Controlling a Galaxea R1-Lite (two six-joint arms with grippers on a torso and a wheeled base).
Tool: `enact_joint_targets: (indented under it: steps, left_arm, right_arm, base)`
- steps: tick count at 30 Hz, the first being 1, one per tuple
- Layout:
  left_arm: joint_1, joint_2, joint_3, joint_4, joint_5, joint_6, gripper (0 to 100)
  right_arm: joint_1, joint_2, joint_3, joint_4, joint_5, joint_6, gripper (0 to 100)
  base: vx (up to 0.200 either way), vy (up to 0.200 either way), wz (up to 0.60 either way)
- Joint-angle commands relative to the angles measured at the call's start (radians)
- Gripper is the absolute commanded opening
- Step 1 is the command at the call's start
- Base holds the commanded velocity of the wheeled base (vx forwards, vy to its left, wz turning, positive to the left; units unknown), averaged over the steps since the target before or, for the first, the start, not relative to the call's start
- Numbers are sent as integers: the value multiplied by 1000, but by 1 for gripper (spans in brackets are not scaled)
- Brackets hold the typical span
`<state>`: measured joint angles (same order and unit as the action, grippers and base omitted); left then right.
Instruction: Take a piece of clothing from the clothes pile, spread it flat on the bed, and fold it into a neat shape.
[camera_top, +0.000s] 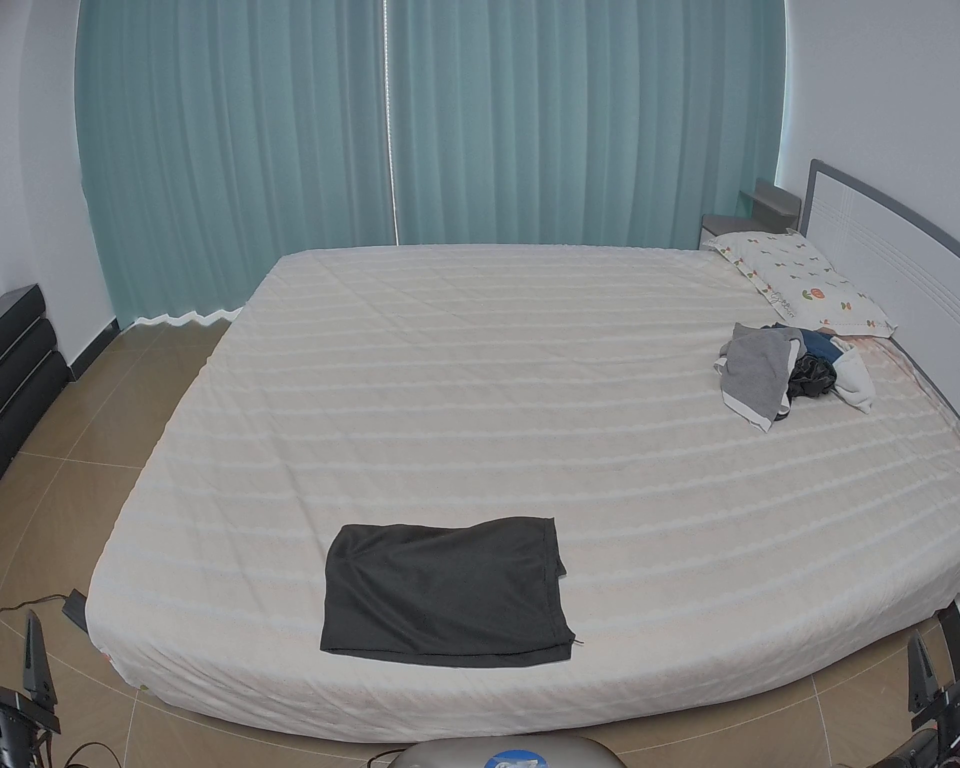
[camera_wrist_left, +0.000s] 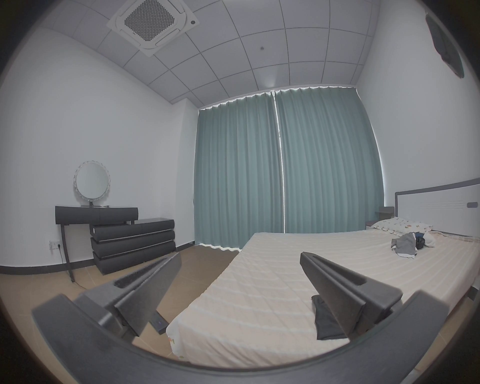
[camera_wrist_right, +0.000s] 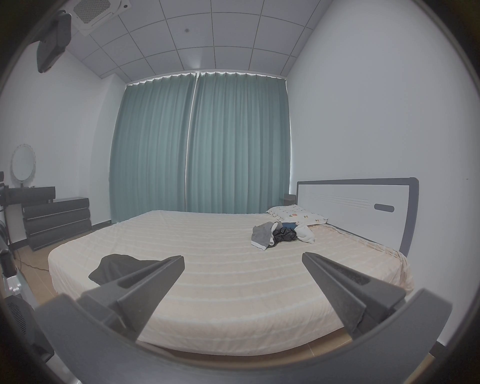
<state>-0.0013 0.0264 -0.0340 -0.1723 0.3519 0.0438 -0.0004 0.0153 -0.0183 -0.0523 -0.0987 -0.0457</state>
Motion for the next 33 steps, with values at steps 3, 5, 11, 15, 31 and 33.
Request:
enact_joint_targets:
  steps: [3, 5, 11, 15, 31, 33]
  left_arm:
    - [1, -11, 33, 119, 41, -28, 100]
    - [0, -11, 33, 116, 48, -32, 100]
    - [0, -10, 33, 117, 41, -32, 100]
    - [0, -10, 33, 128, -76, -42, 100]
    - [0, -13, 33, 163, -306, -94, 100]
    - [0, -13, 33, 163, -306, -98, 100]
  right_arm:
    - [-1, -15, 17, 3, 7, 6, 100]
    - [-1, -15, 17, 2, 5, 7, 100]
    - [-1, -15, 17, 6, 7, 9, 100]
    - [-1, -15, 18, 16, 62, 49, 100]
    - [0, -15, 18, 52, 128, 40, 100]
    - [0, -15, 18, 52, 128, 38, 100]
  base:
    - [0, 0, 0]
    - [0, 0, 0]
    - [0, 0, 0]
    - [0, 0, 0]
    - [0, 0, 0]
    - [0, 0, 0]
